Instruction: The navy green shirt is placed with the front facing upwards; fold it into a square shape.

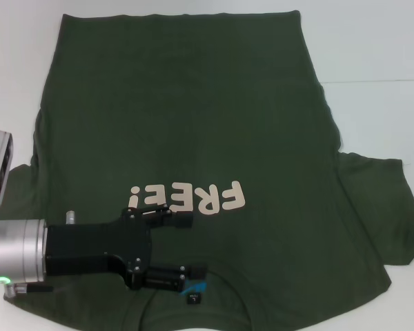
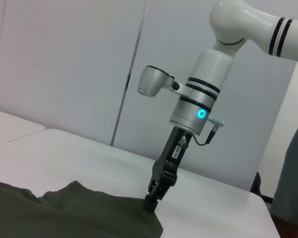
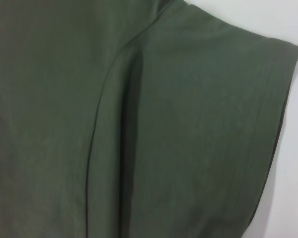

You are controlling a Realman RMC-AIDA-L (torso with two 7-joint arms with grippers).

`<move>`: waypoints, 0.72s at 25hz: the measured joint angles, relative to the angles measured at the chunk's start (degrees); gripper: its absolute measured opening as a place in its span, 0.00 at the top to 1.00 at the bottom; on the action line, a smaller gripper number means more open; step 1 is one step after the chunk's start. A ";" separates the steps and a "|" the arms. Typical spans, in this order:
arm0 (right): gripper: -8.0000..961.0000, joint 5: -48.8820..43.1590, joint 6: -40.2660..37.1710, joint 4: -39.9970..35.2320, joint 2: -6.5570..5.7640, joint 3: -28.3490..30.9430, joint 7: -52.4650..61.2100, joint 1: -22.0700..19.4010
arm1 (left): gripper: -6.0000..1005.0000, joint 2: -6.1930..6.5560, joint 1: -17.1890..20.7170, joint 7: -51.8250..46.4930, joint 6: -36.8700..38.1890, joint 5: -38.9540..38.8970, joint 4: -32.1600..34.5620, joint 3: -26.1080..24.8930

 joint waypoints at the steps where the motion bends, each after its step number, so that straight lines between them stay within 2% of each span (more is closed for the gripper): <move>1: 0.74 0.00 0.00 0.01 0.00 -0.15 0.02 0.04 | 0.08 0.00 0.00 0.03 0.00 -0.01 0.00 -0.02; 9: 0.96 0.00 0.49 -0.03 -0.02 -0.27 0.06 0.33 | 0.08 0.00 -0.08 0.64 -0.07 -0.14 -0.38 -0.35; 13: 0.96 -0.01 1.49 -0.31 -0.35 -0.57 0.08 0.14 | 0.08 0.00 -0.09 0.66 -0.07 -0.22 -0.39 -0.36; 18: 0.97 -0.09 3.11 -0.32 -1.41 -0.93 0.52 -0.74 | 0.08 0.00 -0.09 0.67 -0.08 -0.24 -0.39 -0.36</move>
